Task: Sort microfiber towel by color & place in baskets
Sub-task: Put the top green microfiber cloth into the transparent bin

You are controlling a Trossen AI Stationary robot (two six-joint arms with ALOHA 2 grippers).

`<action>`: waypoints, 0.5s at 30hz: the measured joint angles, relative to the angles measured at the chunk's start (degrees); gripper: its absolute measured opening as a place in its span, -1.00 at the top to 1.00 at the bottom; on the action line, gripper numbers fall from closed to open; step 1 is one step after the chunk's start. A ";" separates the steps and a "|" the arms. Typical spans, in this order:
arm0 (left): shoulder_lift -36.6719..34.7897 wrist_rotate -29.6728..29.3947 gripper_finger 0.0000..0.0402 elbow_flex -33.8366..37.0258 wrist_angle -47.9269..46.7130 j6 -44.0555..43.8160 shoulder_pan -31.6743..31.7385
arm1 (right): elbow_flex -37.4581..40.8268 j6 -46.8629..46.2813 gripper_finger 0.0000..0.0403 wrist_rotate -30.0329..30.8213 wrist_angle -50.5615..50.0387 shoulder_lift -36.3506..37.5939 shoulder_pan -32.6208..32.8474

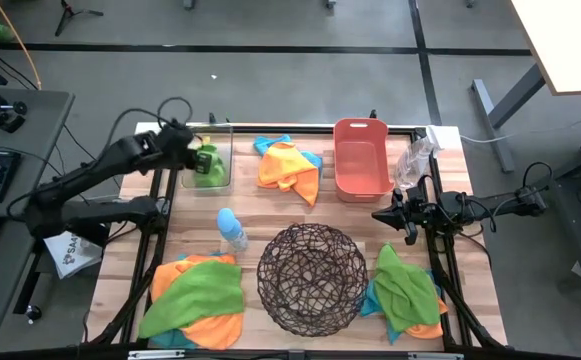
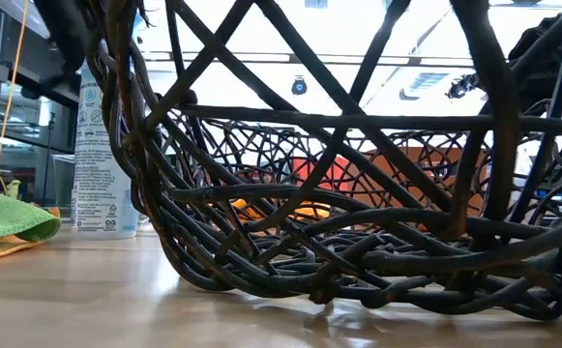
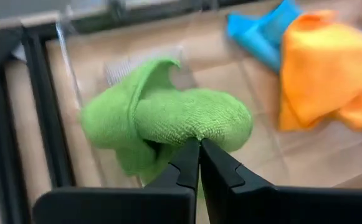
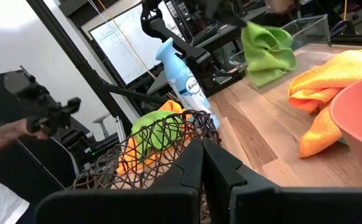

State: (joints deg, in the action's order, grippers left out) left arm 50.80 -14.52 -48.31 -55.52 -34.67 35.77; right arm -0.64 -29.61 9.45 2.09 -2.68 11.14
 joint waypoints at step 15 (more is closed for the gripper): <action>13.45 2.33 0.82 0.25 10.47 15.51 2.73 | 0.00 0.00 1.00 0.00 0.02 0.00 0.00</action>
State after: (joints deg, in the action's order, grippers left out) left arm 64.25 -12.19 -48.06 -45.05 -19.16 38.50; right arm -0.64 -29.61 9.45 2.11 -2.68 11.14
